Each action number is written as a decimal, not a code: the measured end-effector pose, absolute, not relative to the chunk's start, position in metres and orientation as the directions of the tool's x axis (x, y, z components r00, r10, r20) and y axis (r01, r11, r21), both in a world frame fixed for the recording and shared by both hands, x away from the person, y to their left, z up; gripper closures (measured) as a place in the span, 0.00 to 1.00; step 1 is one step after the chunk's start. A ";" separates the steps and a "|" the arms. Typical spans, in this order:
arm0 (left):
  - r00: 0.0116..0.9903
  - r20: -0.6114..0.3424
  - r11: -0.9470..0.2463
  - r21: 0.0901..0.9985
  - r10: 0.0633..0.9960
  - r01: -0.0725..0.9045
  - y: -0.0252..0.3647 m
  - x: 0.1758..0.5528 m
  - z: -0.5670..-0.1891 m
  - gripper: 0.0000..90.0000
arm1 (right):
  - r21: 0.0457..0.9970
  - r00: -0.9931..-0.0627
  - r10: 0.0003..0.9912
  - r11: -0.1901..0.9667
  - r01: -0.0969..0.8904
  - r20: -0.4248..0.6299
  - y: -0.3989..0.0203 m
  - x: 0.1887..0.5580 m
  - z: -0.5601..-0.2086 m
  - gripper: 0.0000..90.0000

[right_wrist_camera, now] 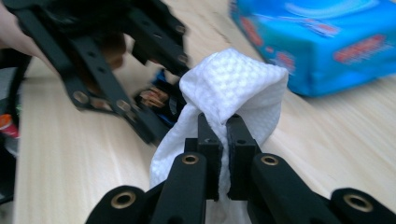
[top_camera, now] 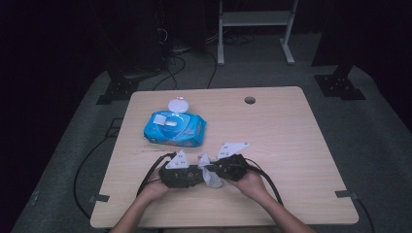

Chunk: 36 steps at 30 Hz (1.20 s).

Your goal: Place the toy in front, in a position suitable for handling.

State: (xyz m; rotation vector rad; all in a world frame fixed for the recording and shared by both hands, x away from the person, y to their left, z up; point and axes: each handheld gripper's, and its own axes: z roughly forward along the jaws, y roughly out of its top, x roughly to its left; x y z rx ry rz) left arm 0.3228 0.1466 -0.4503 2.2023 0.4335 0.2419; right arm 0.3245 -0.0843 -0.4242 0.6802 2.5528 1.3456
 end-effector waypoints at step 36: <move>0.926 0.075 -0.678 0.703 0.370 0.214 0.110 0.333 -0.436 0.54 | 0.816 -0.807 0.582 0.414 0.404 0.104 -0.150 0.334 -0.424 0.96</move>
